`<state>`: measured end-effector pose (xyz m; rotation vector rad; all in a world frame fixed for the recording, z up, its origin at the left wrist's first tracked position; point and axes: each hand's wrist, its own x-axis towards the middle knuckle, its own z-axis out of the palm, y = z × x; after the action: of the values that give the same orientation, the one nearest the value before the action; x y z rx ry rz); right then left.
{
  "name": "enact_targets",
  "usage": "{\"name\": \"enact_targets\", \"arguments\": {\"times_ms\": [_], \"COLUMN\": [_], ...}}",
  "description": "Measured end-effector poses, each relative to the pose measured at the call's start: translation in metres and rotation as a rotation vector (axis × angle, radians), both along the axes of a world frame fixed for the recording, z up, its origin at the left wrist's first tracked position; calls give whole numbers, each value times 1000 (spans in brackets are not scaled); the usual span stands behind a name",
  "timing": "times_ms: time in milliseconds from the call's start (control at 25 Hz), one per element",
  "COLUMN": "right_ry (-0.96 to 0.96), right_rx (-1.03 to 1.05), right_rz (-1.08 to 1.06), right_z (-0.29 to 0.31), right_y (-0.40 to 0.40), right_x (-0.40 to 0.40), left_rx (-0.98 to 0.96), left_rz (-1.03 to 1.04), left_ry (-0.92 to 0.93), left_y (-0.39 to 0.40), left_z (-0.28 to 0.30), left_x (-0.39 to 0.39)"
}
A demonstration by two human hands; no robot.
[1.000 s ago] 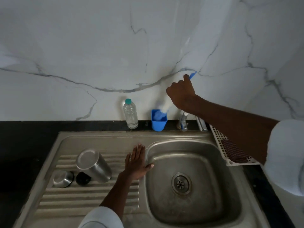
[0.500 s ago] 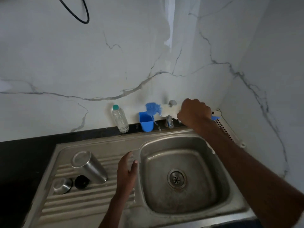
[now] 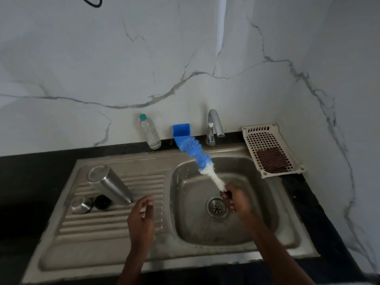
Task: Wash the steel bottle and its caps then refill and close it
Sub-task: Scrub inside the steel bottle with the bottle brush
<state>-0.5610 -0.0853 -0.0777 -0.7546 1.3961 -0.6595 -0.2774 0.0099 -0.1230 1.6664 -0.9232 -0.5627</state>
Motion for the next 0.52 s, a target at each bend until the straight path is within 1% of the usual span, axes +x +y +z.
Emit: {"name": "enact_targets", "arguments": {"times_ms": [80, 200, 280, 320, 400, 440, 520], "right_ry": [-138, -408, -485, -489, -507, -527, -515], "right_rx": [68, 146, 156, 149, 110, 80, 54], "right_rz": [57, 164, 238, 252, 254, 247, 211], "right_z": [-25, -51, -52, -51, -50, -48, -42], "right_y": [2, 2, 5, 5, 3, 1, -2], "right_x": [3, 13, 24, 28, 38, 43, 56], "left_rx": [9, -28, -63, -70, -94, -102, -55], "left_rz": [114, 306, 370, 375, 323, 283, 209], "left_ry": [-8, -52, -35, -24, -64, -35, 123], "left_y": [13, 26, 27, 25, 18, 11, -5], "left_z": [6, 16, 21, 27, 34, 39, 43], "left_x": [3, 24, 44, 51, 69, 75, 91]}}
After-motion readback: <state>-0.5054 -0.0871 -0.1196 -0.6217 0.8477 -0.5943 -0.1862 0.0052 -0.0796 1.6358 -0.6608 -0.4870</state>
